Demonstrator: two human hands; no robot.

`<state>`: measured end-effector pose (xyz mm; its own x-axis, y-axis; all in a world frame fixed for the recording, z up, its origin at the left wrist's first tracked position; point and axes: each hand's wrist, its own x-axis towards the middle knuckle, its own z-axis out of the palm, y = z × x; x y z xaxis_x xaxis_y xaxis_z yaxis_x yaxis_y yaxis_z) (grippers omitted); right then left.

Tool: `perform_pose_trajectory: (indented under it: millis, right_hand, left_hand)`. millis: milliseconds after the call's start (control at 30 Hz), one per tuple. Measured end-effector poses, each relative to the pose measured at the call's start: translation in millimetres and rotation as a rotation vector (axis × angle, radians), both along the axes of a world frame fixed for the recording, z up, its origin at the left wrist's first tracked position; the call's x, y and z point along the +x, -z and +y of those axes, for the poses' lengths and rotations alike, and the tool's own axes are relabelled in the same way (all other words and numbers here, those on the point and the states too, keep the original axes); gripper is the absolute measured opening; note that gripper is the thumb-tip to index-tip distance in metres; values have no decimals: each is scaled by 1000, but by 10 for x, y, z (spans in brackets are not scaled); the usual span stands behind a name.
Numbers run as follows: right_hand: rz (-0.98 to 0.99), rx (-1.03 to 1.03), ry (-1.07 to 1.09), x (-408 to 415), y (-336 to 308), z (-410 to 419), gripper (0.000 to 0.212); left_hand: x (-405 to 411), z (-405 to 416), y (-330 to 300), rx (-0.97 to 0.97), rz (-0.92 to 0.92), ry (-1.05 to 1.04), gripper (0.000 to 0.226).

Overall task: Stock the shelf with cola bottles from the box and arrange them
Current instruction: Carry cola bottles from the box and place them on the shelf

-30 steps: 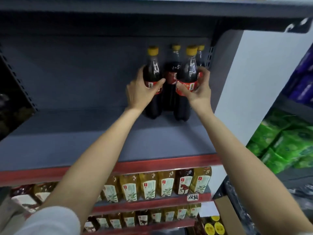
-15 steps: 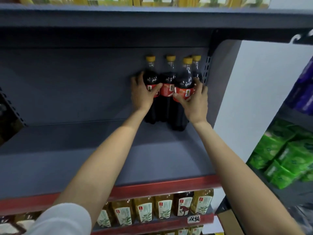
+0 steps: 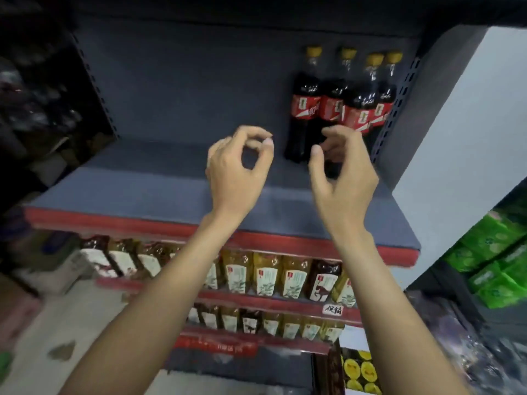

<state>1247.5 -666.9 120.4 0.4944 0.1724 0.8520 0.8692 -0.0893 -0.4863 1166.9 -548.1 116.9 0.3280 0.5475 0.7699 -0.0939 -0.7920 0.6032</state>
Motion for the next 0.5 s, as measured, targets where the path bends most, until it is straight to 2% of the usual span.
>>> perform_pose_trajectory:
  millis: [100, 167, 267, 367, 500]
  right_hand:
    - [-68, 57, -161, -503, 201, -5, 14]
    - [-80, -12, -299, -841, 401, 30, 15]
    - [16, -235, -550, -1366, 732, 142, 23]
    - [141, -494, -768, -1835, 1079, 344, 32]
    - [220, -780, -967, -2445, 1528, 808, 40]
  left_hand:
    - [-757, -119, 222, 19, -32, -73, 19]
    - [-1263, -168, 396, 5, 9, -113, 18]
    - [-1988, -165, 648, -80, 161, -159, 14]
    - [-2660, -81, 949, -196, 328, -262, 20]
    - [-3461, 106, 1399, -439, 398, -414, 34]
